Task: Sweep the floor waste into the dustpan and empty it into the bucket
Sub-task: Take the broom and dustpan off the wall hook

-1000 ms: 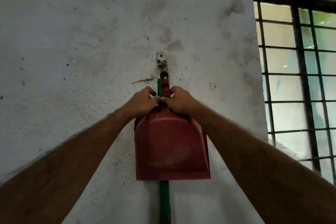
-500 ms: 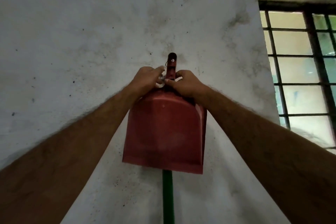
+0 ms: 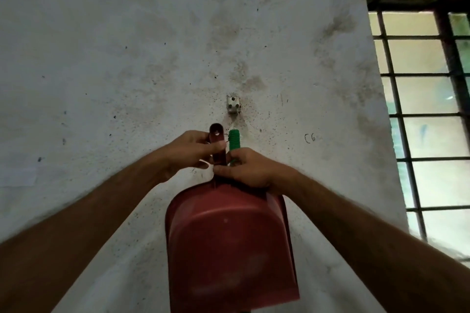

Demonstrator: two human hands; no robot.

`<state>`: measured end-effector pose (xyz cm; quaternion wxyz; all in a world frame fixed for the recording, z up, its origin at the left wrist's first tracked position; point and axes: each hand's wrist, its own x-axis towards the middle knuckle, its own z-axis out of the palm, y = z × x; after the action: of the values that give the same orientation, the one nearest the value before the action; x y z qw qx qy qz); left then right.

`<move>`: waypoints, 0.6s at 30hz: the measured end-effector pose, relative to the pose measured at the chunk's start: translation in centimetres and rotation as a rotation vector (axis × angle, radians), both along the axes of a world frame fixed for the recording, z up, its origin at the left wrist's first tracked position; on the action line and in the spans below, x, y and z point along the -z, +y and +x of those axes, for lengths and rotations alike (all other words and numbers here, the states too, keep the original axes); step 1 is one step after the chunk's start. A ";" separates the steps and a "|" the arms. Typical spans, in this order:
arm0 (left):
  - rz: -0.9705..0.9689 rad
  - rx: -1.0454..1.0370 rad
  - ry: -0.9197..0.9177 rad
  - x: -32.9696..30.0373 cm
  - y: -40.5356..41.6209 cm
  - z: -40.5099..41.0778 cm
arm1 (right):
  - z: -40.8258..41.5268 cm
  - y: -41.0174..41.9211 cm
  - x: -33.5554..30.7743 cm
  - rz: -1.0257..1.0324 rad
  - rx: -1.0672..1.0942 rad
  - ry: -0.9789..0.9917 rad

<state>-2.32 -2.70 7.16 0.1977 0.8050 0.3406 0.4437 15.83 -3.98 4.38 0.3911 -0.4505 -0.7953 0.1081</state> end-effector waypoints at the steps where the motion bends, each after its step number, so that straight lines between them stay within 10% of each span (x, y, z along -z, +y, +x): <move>1: 0.003 0.003 -0.015 0.3 -0.4 -0.3 | 0.3 -0.4 0.0 -0.037 -0.044 0.044; 5: 0.026 -0.018 -0.080 0.5 -2.2 -1.7 | 2.4 1.0 -1.4 0.101 0.113 0.474; 10: 0.061 -0.009 -0.099 1.1 -3.8 -3.1 | 1.9 4.2 -0.6 -0.007 0.414 0.039; 18: 0.109 -0.058 -0.042 1.6 -4.8 -3.8 | 0.2 5.7 -1.9 0.044 0.421 0.088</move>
<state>-6.16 -7.55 5.59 0.1478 0.7950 0.3347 0.4839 16.02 1.69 6.24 0.4492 -0.5928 -0.6679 0.0261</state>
